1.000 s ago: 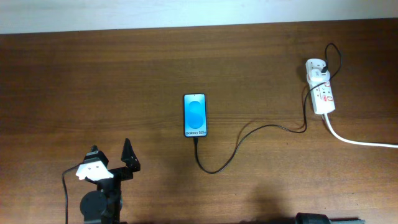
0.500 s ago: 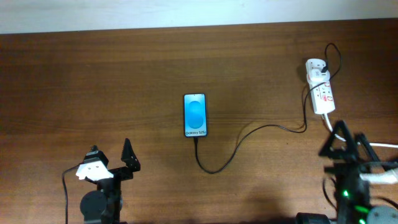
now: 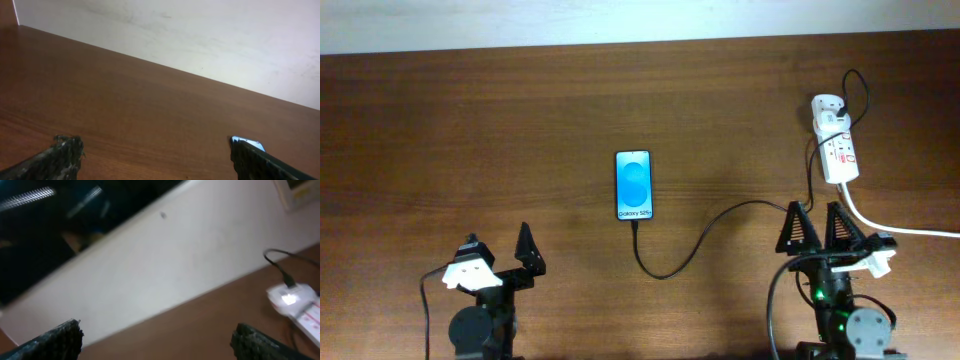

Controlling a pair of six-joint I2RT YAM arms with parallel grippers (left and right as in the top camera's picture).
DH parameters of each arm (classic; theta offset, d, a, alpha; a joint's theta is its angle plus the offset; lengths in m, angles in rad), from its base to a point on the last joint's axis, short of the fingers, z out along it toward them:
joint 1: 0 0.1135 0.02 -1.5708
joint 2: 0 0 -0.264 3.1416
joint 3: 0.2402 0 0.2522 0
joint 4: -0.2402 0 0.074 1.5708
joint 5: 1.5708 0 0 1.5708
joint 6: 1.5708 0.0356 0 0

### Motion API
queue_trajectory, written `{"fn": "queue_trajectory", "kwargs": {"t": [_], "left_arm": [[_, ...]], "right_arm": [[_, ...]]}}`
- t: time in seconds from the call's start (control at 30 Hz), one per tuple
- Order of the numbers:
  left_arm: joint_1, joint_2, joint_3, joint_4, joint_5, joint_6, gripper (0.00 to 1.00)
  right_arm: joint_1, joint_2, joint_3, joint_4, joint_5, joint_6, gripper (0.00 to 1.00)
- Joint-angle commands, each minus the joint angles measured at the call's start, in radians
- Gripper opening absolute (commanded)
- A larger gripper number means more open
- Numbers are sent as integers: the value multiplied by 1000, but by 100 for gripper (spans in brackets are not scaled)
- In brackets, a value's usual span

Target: Plug charger to phone and switch on socket

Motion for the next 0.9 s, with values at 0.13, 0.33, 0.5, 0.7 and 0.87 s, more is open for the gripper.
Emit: {"fn": "queue_trajectory", "kwargs": {"t": [0.13,0.33,0.5,0.7,0.87], "left_arm": [[5,-4,-4,1,-14,-2,99],[5,-4,-4,1,-14,-2,99],[5,-4,-4,2,-14,-2,99],[5,-4,-4,1,-14,-2,99],[5,-4,-4,1,-14,-2,99]], "right_arm": [[25,-9,-8,-214,-13,-455,98],[58,-9,-8,-215,-1,-803,99],[57,-9,-8,-217,51,-803,99],[57,-9,-8,-227,162,-802,98],[56,-9,-8,-229,208,-803,99]]}}
